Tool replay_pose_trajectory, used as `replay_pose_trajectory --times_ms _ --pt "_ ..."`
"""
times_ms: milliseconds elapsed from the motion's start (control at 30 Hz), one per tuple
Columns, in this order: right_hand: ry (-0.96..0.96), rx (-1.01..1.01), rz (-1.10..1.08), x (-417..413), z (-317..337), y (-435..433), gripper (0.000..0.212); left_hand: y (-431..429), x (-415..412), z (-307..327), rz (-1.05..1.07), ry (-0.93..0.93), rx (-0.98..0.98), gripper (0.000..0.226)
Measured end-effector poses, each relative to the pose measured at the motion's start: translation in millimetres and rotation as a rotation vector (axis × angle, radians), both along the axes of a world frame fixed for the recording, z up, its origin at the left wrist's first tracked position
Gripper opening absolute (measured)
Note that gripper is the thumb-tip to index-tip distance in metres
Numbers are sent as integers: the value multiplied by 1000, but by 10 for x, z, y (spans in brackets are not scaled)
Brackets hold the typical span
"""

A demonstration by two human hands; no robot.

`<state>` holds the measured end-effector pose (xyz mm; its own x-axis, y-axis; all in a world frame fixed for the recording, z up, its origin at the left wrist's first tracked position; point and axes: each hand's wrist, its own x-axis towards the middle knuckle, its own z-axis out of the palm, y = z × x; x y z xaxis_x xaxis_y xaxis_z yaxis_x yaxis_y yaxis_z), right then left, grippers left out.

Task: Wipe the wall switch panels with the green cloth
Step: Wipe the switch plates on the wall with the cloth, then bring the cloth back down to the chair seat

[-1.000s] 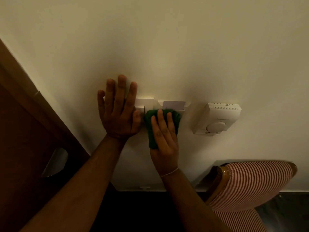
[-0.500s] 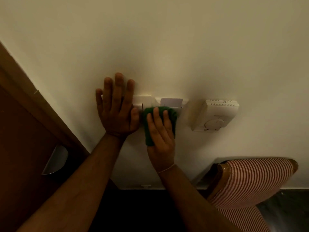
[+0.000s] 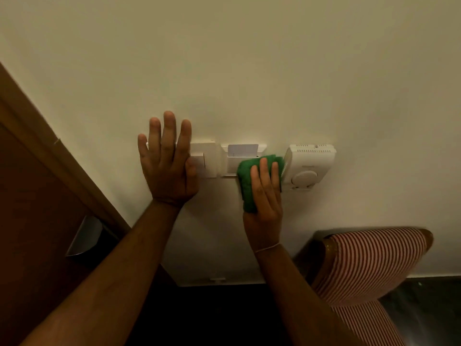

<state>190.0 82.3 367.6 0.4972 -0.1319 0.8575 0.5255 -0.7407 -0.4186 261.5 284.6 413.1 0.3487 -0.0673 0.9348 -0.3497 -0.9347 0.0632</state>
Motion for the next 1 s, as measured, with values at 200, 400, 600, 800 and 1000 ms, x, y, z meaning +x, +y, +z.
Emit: replay_pose_trajectory --times_ms 200,400,600,800,1000 --pt "-87 -3 54 -382 259 -120 68 -143 -504 -15 74 113 -92 66" --pt "-46 -118 46 -947 85 -657 57 -710 -1466 -668 -8 400 -122 71" --pt "259 -184 -17 -1465 -747 -1524 56 -1445 -1992 -1358 -84 715 -62 77" --pt "644 -215 -68 -2043 -1757 -2396 46 -2138 -2331 -2216 -138 955 48 76" --pt "913 -264 -105 -2268 -2805 -2967 49 -2672 -2590 -3175 -170 1117 169 76"
